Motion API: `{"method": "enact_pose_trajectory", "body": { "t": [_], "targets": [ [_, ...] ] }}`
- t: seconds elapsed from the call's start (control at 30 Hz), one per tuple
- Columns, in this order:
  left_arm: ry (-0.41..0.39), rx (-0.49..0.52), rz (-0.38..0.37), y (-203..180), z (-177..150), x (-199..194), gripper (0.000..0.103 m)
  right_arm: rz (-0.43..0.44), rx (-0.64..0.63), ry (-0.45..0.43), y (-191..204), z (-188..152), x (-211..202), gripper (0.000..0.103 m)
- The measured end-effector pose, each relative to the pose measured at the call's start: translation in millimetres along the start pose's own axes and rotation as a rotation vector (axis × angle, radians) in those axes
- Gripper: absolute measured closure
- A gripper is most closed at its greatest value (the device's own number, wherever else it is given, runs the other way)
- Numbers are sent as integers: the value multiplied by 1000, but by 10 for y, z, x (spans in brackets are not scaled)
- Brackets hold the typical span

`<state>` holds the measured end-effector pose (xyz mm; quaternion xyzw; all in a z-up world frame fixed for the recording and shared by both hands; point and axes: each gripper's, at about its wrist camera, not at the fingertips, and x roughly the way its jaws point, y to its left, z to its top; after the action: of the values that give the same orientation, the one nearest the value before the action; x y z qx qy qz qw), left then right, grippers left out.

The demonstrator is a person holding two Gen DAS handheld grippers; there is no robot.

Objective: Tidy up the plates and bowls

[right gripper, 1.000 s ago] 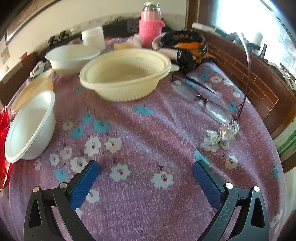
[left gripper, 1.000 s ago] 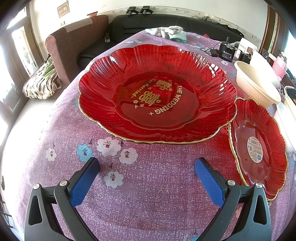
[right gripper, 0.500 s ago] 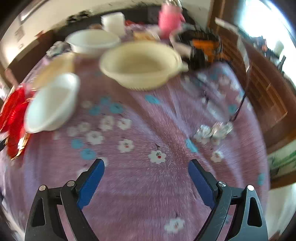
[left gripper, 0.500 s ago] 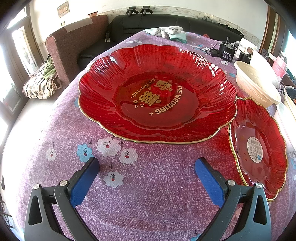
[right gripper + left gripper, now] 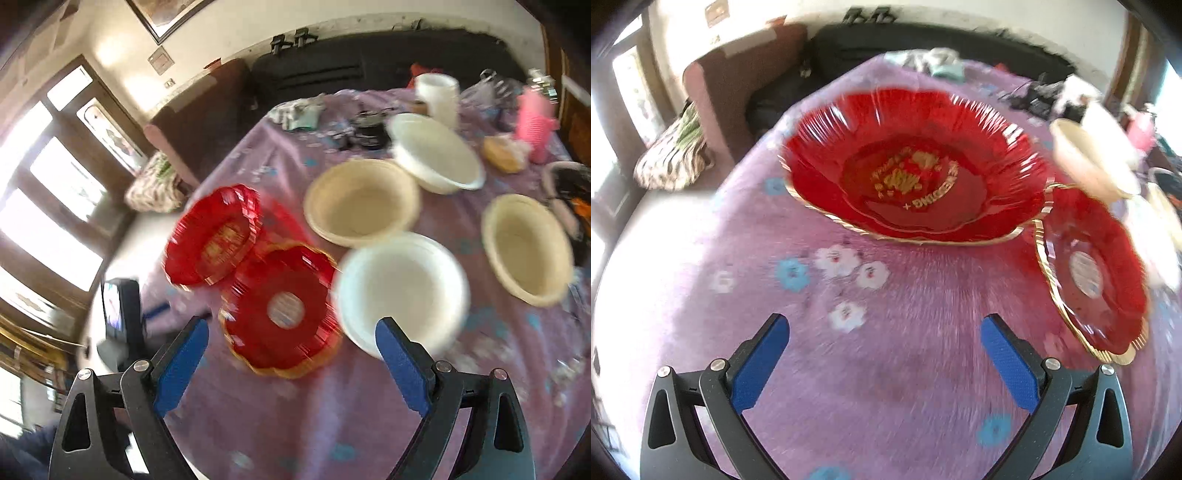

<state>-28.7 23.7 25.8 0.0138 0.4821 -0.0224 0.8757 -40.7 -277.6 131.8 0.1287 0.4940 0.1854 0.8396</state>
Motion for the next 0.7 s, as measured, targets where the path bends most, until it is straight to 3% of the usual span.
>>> {"method": "enact_pose_trajectory", "body": {
  "t": [0.1,0.17,0.27,0.33,0.47,0.63,0.7],
  "targets": [
    [-91,1,-2,246,76,-338,0,-21,-27,20,139,266,305,9],
    [-74,-35,-54,481,258,-365,0,0,-28,26,198,415,490,10],
    [-18,-165,-145,861,535,-223,0,19,-17,64,264,616,818,43],
    [9,-202,-183,975,745,-98,0,21,-12,83,292,739,1018,43],
    [26,-165,-201,947,1061,115,1,12,-26,117,359,907,1347,43],
    [88,-143,-221,883,1228,489,29,2,-27,160,387,965,1684,47],
    [106,-141,-236,875,1244,589,46,-12,-32,174,404,968,1784,57]
  ]
}}
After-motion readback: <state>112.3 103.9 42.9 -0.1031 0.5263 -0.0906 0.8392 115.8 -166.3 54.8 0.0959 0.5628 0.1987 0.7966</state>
